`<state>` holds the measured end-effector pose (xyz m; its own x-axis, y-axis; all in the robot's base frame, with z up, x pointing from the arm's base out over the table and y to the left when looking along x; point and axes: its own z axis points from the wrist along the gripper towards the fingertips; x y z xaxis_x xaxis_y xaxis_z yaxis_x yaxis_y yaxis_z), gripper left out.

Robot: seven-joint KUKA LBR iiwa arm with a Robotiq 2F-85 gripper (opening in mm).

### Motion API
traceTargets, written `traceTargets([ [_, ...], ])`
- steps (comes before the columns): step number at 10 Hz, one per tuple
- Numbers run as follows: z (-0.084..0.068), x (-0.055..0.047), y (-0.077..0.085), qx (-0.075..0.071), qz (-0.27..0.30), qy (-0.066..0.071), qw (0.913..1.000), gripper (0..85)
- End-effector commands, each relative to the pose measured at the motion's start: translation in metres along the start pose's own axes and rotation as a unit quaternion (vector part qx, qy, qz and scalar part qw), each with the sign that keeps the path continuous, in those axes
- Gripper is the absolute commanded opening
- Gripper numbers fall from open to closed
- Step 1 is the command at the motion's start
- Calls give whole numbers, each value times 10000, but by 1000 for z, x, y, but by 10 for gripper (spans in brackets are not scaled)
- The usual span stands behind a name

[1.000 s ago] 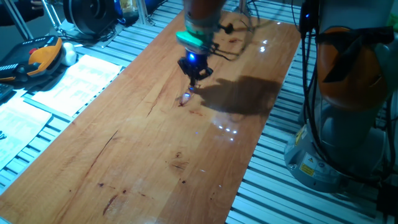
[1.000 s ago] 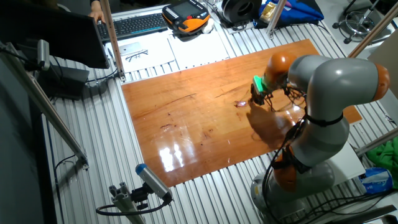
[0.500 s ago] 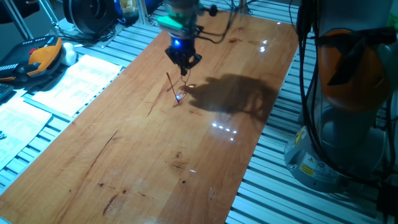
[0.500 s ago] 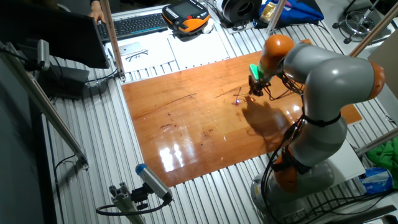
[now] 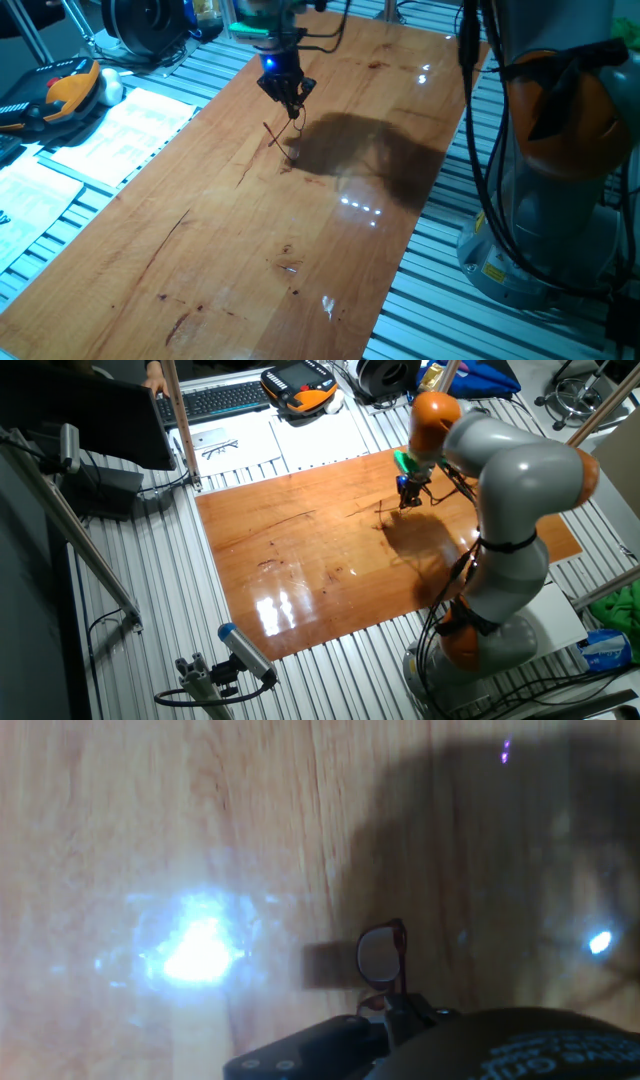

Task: Unfold the leg of the glasses (with one hand)

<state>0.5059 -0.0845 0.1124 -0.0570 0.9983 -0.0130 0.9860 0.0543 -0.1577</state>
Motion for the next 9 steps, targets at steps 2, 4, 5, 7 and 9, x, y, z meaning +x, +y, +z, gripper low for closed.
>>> traceTargets([
  [2, 0, -1, 1, 536, -78, 50, 9985, 0],
  [4, -2, -6, 3, 727, -264, 149, 9969, 0],
  [5, -3, -8, 3, 789, -343, 138, 9962, 0],
  [7, -3, -9, 2, 699, -351, 197, 9967, 0],
  [9, -6, -13, -3, 718, -460, 310, 9959, 0],
])
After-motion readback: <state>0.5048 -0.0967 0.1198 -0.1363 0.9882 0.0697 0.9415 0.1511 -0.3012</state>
